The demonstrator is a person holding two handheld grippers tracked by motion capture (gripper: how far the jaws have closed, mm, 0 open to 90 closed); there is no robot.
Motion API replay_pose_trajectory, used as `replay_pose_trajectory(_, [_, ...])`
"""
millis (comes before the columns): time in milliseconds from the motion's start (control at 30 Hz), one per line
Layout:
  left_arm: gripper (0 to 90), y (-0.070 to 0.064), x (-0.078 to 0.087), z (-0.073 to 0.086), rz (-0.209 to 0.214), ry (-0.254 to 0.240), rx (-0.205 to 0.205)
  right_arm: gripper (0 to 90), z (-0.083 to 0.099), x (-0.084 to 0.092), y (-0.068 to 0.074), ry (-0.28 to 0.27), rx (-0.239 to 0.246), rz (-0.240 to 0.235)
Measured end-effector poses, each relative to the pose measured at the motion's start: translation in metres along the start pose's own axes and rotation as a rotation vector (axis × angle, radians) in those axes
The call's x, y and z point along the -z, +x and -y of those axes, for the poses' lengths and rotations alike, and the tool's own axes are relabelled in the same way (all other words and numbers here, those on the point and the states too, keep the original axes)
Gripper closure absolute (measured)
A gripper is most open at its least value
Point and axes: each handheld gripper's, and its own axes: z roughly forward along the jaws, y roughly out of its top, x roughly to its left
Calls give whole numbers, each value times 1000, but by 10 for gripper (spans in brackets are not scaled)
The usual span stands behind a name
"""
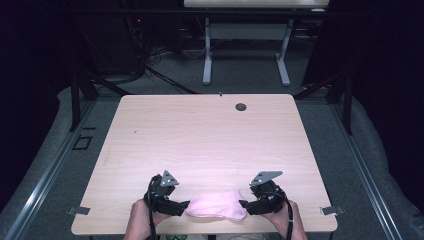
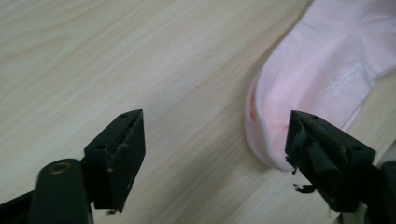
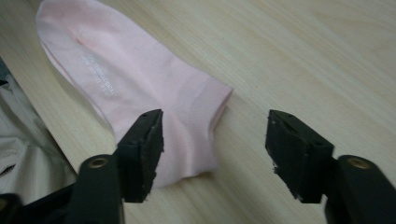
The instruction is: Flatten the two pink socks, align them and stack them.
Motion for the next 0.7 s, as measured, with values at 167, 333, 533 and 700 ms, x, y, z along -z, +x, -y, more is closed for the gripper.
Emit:
replay_pose_trajectory(167, [125,17,13,6,-58,-34,32,149,7,15,-11,-42,-38,41])
replay_pose_trajectory(333, [76,35,17,21,-115,-22,69,62,22,23,-27,-57,-97,89])
replay_pose_trajectory(533, [54,59,9,45,-192,-52,147,21,49,21,-53,-67,-192,167])
replay_pose_trajectory(700, [39,74,-3,59,-227,-45,192,0,63,14,-68,-53,-230,207])
